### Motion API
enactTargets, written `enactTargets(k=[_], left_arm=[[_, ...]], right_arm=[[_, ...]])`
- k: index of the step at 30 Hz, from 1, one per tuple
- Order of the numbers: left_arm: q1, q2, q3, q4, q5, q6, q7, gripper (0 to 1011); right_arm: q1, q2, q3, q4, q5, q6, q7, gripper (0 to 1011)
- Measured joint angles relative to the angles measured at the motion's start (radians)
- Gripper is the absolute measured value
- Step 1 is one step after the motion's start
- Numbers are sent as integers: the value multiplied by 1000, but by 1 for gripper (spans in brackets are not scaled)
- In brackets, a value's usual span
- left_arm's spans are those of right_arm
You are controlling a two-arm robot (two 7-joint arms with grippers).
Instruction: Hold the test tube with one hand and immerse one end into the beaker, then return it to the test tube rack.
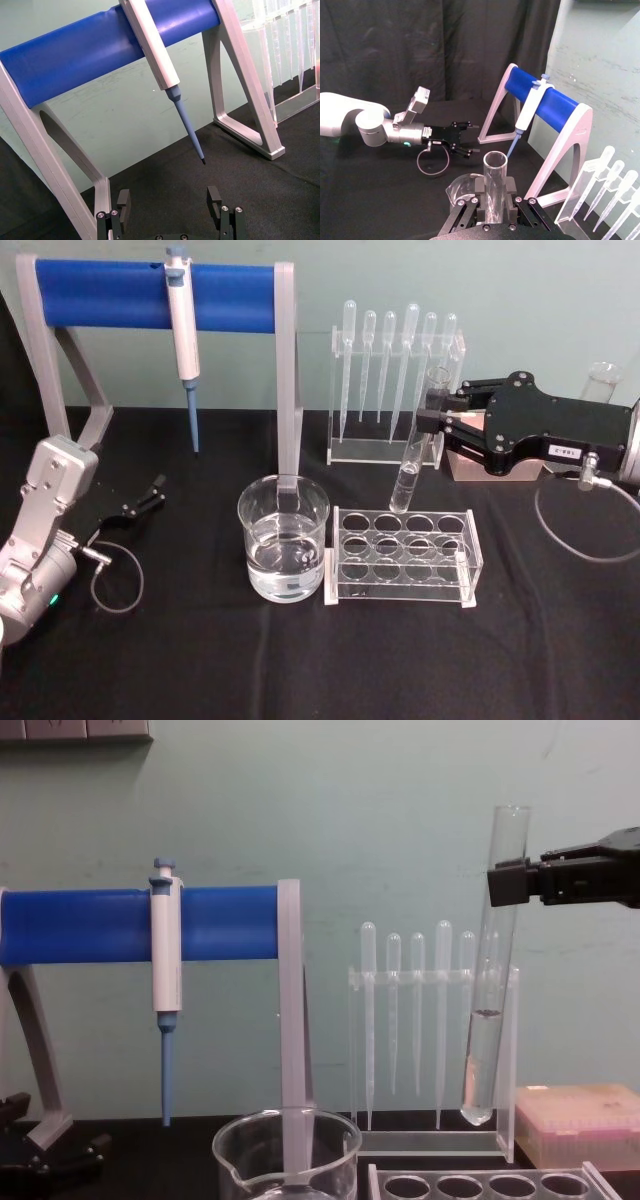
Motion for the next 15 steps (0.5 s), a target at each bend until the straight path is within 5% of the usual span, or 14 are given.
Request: enactTargets(k=[15], left_arm=[[0, 0, 0, 0, 0, 0, 0, 1000]], right_arm=[[0, 0, 0, 0, 0, 0, 0, 234]])
